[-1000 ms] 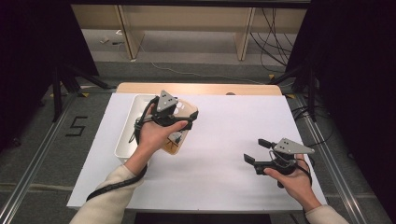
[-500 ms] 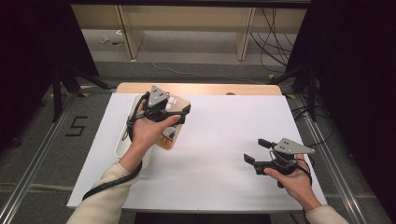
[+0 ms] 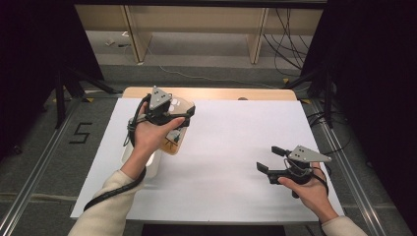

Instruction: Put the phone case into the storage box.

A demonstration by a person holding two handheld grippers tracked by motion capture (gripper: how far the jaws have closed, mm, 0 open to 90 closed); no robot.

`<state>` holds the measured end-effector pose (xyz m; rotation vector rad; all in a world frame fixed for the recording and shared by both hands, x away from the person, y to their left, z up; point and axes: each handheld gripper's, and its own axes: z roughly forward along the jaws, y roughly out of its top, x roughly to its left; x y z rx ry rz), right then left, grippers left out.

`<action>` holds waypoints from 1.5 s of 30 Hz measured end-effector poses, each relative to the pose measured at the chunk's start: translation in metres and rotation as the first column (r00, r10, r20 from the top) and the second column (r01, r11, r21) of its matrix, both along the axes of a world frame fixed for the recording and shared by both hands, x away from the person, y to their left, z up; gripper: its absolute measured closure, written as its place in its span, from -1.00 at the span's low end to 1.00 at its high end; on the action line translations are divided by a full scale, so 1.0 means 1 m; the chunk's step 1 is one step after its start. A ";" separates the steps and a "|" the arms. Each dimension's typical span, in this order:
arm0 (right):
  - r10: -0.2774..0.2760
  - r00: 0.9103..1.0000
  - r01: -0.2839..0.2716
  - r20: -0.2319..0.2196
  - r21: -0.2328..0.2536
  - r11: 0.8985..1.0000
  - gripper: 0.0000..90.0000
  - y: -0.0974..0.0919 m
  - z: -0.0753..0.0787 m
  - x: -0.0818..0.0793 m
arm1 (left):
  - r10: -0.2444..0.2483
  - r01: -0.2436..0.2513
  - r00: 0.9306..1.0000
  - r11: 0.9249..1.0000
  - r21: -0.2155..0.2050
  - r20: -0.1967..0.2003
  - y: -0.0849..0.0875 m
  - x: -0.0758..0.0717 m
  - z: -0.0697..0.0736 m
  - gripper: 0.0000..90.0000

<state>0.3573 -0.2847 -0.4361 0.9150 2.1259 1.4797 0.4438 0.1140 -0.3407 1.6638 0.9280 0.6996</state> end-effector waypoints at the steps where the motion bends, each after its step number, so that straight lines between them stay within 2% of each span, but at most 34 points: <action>1: 0.000 1.000 0.000 0.000 0.000 1.000 -0.65 0.000 0.000 0.000 | 0.004 -0.004 1.000 1.000 -0.002 0.001 0.001 0.000 0.001 -0.74; 15: -0.001 1.000 0.001 0.000 0.003 1.000 -0.65 0.000 0.000 0.000 | 0.036 -0.036 0.999 0.999 -0.021 0.018 0.013 0.002 0.005 -0.74; 25: -0.001 1.000 0.001 0.000 0.004 1.000 -0.65 0.000 -0.001 0.000 | 0.068 -0.067 0.998 0.997 -0.042 0.013 0.024 0.006 0.007 -0.74; 45: -0.002 1.000 0.002 -0.003 0.003 1.000 -0.65 0.000 -0.001 0.000 | 0.131 -0.130 0.991 0.991 -0.045 0.020 0.044 0.015 0.011 -0.75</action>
